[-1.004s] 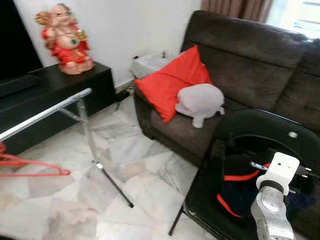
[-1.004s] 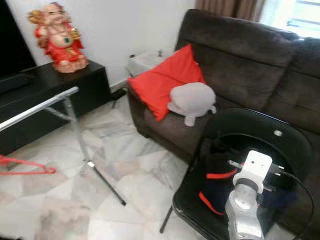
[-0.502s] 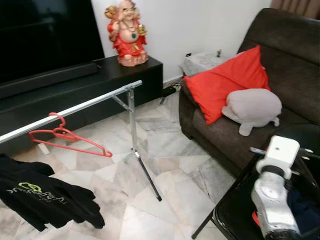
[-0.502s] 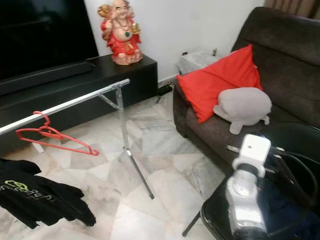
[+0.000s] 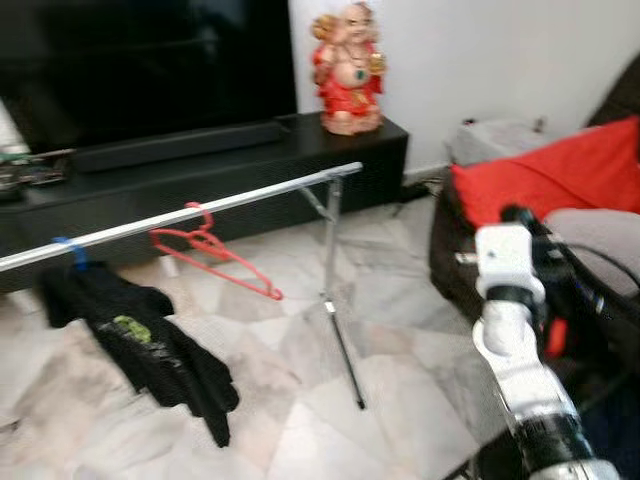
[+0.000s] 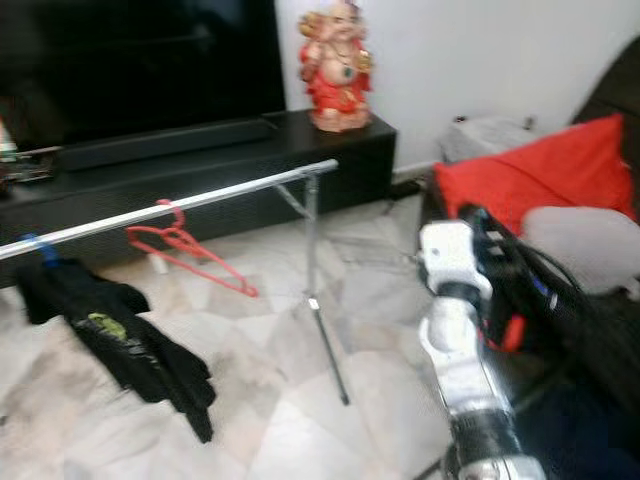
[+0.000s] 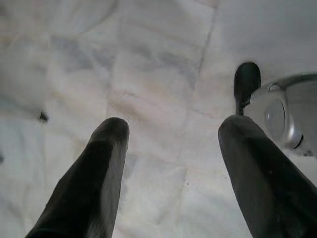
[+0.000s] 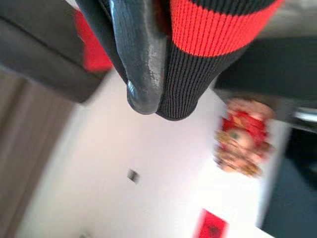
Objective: Hang hanger
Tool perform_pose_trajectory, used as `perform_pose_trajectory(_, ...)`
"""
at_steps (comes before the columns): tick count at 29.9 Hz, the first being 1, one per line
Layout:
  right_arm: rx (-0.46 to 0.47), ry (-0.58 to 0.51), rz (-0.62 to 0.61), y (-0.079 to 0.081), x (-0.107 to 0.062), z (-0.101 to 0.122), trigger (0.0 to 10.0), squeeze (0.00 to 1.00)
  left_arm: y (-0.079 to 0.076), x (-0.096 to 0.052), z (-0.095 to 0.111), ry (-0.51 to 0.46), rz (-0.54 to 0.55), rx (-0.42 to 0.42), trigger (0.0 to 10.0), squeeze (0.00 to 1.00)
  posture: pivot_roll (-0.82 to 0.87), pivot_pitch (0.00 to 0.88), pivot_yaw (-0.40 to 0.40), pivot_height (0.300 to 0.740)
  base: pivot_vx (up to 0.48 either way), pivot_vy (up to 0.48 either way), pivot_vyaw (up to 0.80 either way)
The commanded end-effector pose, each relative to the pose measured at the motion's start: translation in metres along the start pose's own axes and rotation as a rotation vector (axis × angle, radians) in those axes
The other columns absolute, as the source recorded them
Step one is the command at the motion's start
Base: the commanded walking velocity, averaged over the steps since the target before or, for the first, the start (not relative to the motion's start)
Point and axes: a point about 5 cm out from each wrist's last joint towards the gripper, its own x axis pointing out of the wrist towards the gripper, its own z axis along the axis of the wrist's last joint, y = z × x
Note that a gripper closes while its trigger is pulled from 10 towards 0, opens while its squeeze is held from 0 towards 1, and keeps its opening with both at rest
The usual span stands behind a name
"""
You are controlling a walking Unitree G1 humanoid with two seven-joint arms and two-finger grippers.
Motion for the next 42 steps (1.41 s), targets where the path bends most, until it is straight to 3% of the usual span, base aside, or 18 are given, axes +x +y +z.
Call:
perform_pose_trajectory(1,-0.005,-0.099,0.038,0.008,0.006,0.021,10.0,0.0,0.003,-0.002,-0.009,0.035,0.01,-0.021,10.0,0.0,0.02,0.0,0.048,0.74,0.0,0.0,0.8)
perform_pose_trajectory(3,0.032,-0.196,0.134,0.023,0.006,0.043,10.0,0.0,0.004,-0.002,-0.008,0.034,0.01,-0.023,10.0,0.0,0.02,0.0,0.046,0.74,0.0,0.0,0.8)
perform_pose_trajectory(5,0.124,-0.239,0.242,0.037,0.003,0.058,10.0,0.0,0.004,-0.002,-0.008,0.035,0.011,-0.024,10.0,0.0,0.02,0.0,0.045,0.74,0.0,0.0,0.8)
perform_pose_trajectory(7,0.15,-0.249,0.295,0.044,0.0,0.063,10.0,0.0,0.004,-0.002,-0.008,0.035,0.012,-0.025,10.0,0.0,0.03,0.0,0.043,0.74,0.0,0.0,0.8)
perform_pose_trajectory(8,0.262,-0.225,0.38,0.054,-0.006,0.066,10.0,0.0,0.004,-0.002,-0.008,0.035,0.013,-0.027,10.0,0.0,0.03,0.0,0.041,0.74,0.0,0.0,0.53)
perform_pose_trajectory(11,0.321,-0.202,0.426,0.06,-0.01,0.066,10.0,0.0,0.004,-0.002,-0.008,0.036,0.013,-0.028,10.0,0.0,0.03,0.0,0.04,0.74,0.0,0.0,0.52)
perform_pose_trajectory(14,0.34,-0.151,0.612,0.08,-0.032,0.057,10.0,0.0,0.004,-0.001,-0.008,0.038,0.008,-0.03,10.0,0.0,0.03,0.0,0.035,0.74,0.0,0.0,0.13)
perform_pose_trajectory(16,0.327,-0.125,0.637,0.082,-0.039,0.05,10.0,0.0,0.003,-0.001,-0.008,0.039,0.003,-0.028,10.0,0.0,0.03,0.0,0.033,0.74,0.0,0.0,0.0)
perform_pose_trajectory(20,0.291,0.01,0.577,0.075,-0.048,0.021,10.0,0.0,0.003,-0.001,-0.008,0.04,0.0,-0.029,10.0,0.0,0.03,0.0,0.031,0.74,0.0,0.0,0.0)
perform_pose_trajectory(21,0.281,0.1,0.506,0.067,-0.05,0.004,10.0,0.0,0.003,-0.001,-0.008,0.04,-0.001,-0.028,10.0,0.0,0.03,0.0,0.03,0.74,0.0,0.0,0.0)
perform_pose_trajectory(23,0.275,0.147,0.469,0.061,-0.05,-0.005,10.0,0.0,0.003,-0.001,-0.008,0.04,-0.001,-0.029,10.0,0.0,0.03,0.0,0.031,0.74,0.0,0.0,0.0)
perform_pose_trajectory(26,0.323,0.284,0.329,0.037,-0.05,-0.031,10.0,0.0,0.003,-0.001,-0.008,0.04,0.0,-0.026,10.0,0.0,0.03,0.0,0.032,0.74,0.0,0.0,0.0)
perform_pose_trajectory(30,0.39,0.405,0.257,0.022,-0.052,-0.056,10.0,0.0,0.004,-0.001,-0.007,0.037,0.003,-0.025,10.0,0.0,0.02,0.0,0.032,0.74,0.0,0.0,0.0)
perform_pose_trajectory(35,0.454,0.509,0.253,0.022,-0.059,-0.072,10.0,0.0,0.004,-0.001,-0.005,0.033,0.009,-0.028,10.0,0.0,0.02,0.0,0.03,0.74,0.0,0.0,0.0)
perform_pose_trajectory(42,0.403,0.534,0.331,0.033,-0.064,-0.072,10.0,0.0,0.003,0.0,-0.004,0.026,0.023,-0.043,10.0,0.0,0.05,0.0,0.015,0.74,0.0,0.0,0.0)
